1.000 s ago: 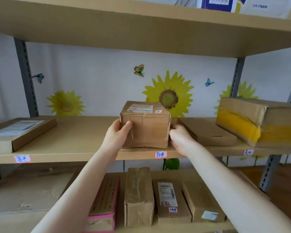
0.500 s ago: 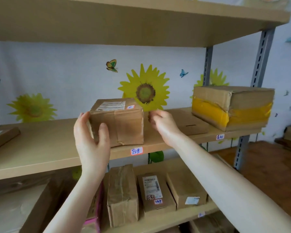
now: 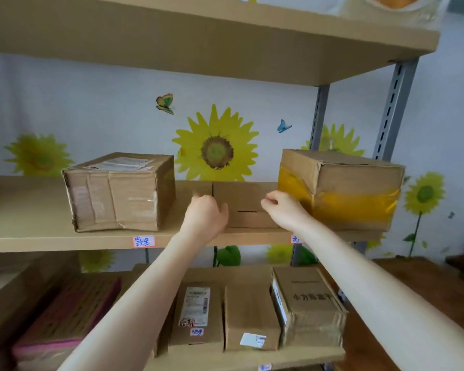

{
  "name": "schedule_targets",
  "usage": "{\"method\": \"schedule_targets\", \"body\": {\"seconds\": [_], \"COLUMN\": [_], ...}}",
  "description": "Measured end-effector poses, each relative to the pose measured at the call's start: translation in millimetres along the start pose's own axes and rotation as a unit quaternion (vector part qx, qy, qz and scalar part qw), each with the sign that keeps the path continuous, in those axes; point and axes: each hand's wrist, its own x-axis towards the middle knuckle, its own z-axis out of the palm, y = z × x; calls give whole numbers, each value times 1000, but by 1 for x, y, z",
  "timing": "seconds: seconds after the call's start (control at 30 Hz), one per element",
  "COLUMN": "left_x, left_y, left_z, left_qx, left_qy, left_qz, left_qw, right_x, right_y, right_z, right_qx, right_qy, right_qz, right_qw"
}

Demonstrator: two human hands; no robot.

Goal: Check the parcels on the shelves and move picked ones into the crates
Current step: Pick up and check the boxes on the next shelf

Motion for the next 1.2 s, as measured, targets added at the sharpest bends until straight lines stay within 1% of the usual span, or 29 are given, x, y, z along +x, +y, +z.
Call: {"method": "schedule_targets", "body": {"seconds": [0.07, 0.1, 0.13, 0.17, 0.2, 0.23, 0.27, 0.3, 0.33, 0.37, 0.43, 0.47, 0.53, 0.63, 0.67, 0.73, 0.8, 0.87, 0.93, 0.97, 1.0, 1.07, 1.2], "left_x": [7, 9, 9, 9, 7, 4, -1, -6, -10, -13, -19, -21, -25, -30, -30, -30, -28, -26, -24, -23, -22, -21, -22], "left_y": [3, 3, 3, 2, 2, 5, 9, 12, 16, 19, 22, 23, 22, 21, 20, 16, 10, 0, -9, -14, -17, -22, -23], "left_z": [2, 2, 1, 1, 1, 1, 2, 3, 4, 4, 5, 5, 6, 5, 4, 0, -3, -2, 0, 0, -1, -2, -5], "left_qx": [30, 16, -21, -88, -188, -299, -388, -430, -430, -407, -349, -326, -277, -230, -238, -292, -322, -263, -172, -153, -157, -198, -271], "left_qy": [-24, -18, 1, 30, 63, 87, 103, 121, 143, 163, 176, 164, 123, 63, 47, 8, -18, 5, 65, 90, 103, 110, 107], "left_qz": [-23, -36, -50, -59, -60, -58, -50, -25, 16, 64, 149, 184, 245, 278, 277, 246, 204, 179, 142, 115, 86, 40, -2], "left_qw": [999, 999, 999, 994, 978, 948, 915, 894, 891, 897, 908, 913, 921, 931, 930, 924, 924, 948, 973, 977, 978, 973, 957], "right_x": [1, 1, 0, -1, -3, -6, -8, -10, -13, -14, -12, -10, -7, -9, -12, -15, -18, -19, -20, -21, -21, -22, -26], "right_y": [4, 6, 7, 8, 9, 8, 7, 4, -1, -7, -18, -23, -29, -30, -30, -29, -28, -27, -25, -24, -23, -21, -23], "right_z": [6, 8, 8, 7, 6, 6, 6, 6, 5, 4, -2, -6, -12, -14, -13, -12, -9, -5, 0, 1, 3, 4, 3], "right_qx": [13, 34, 69, 116, 173, 231, 279, 312, 335, 353, 397, 416, 433, 463, 484, 522, 533, 516, 494, 491, 490, 492, 491], "right_qy": [-20, -10, 3, 16, 24, 24, 20, 9, -12, -41, -95, -117, -148, -177, -173, -135, -73, -10, 42, 59, 68, 68, 56], "right_qz": [-7, -10, -9, -5, 0, 7, 18, 30, 46, 60, 78, 75, 56, 10, -7, -27, -20, -5, 9, 14, 17, 17, 5], "right_qw": [1000, 999, 998, 993, 985, 973, 960, 950, 941, 933, 910, 899, 887, 868, 858, 842, 843, 857, 868, 869, 869, 868, 869]}}
